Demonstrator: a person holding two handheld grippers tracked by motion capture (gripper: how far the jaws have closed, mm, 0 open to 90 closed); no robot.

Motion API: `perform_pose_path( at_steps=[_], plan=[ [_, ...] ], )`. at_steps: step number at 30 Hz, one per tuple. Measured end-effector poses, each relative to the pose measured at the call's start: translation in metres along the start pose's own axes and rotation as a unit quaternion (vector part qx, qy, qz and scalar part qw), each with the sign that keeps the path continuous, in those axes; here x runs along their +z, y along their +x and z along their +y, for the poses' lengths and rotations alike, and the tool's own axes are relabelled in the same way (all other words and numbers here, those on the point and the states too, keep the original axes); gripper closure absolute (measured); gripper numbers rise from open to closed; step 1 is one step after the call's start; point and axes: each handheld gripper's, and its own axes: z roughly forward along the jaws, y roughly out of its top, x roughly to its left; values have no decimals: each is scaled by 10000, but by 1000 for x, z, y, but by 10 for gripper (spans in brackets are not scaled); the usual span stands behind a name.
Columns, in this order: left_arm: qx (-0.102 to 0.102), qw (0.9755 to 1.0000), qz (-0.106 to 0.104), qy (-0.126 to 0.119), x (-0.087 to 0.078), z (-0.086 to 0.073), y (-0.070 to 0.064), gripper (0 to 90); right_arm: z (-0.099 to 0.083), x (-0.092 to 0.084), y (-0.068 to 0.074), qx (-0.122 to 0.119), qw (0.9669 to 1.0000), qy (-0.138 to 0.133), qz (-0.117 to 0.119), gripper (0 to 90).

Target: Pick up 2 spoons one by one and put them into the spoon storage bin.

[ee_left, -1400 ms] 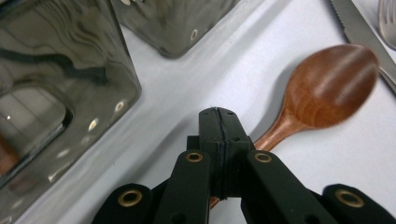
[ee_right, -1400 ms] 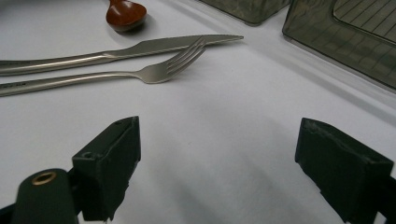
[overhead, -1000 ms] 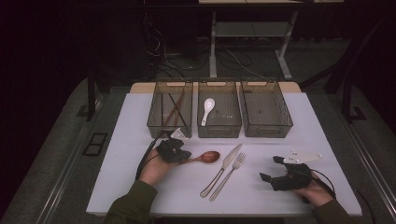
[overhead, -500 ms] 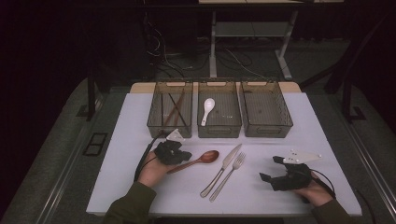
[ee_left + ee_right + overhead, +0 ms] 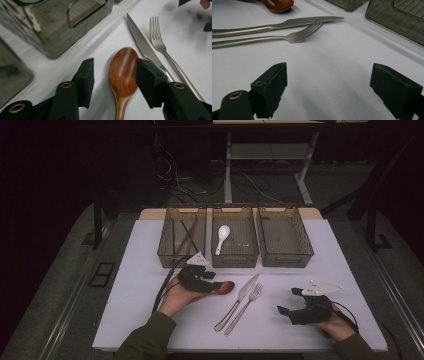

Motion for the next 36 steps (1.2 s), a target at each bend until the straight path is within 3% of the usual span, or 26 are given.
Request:
perform_pose_path(
  at_steps=[7,10,14,24,30,36],
  plan=[
    [-59,9999,-160,-25,20,9,1,442,0,0,0,-10,10000,2,-12,140],
    [41,9999,-65,118,26,9,-2,441,0,0,1,-20,10000,7,-10,140],
    [46,9997,-97,236,27,6,-3,441,-1,-1,0,-18,10000,8,0,140],
    [504,9969,58,606,30,2,-14,443,0,-2,0,-37,10000,-8,-11,140],
    [652,9955,-8,683,31,1,-23,528,-1,-1,1,-63,10000,7,-19,140],
    [975,9920,45,803,32,3,-32,720,-1,-1,1,-73,10000,6,-31,140]
  ],
)
